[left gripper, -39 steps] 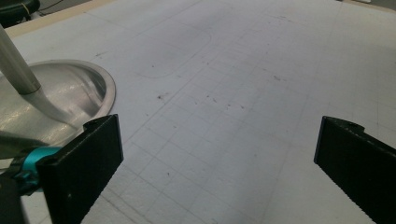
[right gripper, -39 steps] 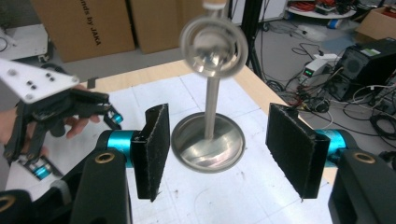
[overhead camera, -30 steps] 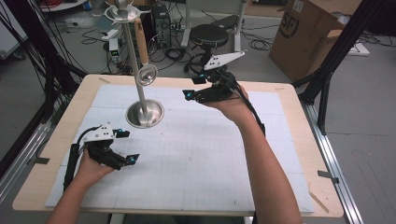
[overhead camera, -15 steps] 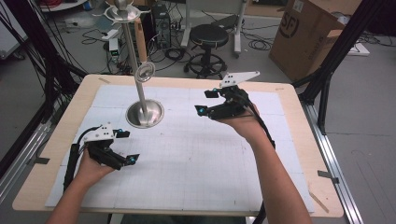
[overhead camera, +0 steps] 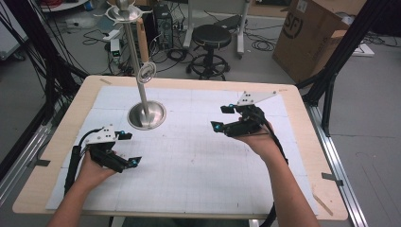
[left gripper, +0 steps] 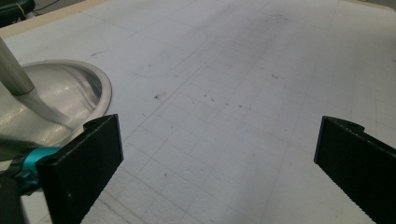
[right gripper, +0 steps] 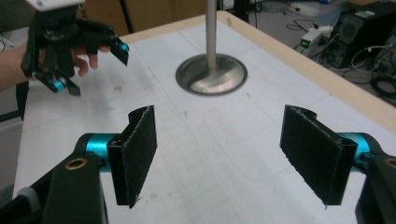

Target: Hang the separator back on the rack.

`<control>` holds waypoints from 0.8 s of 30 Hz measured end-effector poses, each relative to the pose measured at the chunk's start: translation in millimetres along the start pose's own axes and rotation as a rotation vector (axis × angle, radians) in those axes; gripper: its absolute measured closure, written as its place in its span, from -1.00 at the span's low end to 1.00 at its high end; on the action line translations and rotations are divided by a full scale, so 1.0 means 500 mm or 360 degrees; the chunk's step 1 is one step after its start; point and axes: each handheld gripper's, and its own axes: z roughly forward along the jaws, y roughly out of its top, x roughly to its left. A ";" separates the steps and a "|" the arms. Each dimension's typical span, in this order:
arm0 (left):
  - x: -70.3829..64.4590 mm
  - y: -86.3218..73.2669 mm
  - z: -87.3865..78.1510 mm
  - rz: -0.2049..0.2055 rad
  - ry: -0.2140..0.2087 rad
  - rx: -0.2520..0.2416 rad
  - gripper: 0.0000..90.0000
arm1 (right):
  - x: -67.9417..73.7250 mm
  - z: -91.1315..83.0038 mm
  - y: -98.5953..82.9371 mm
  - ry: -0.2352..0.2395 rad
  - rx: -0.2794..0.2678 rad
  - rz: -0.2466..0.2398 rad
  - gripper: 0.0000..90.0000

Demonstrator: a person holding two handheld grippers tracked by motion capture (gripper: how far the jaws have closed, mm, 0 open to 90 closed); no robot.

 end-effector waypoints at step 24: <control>-0.002 -0.001 0.002 0.0000 -0.0007 0.0001 -0.96 | 0.022 -0.012 -0.181 -0.0081 0.0001 0.0129 -0.59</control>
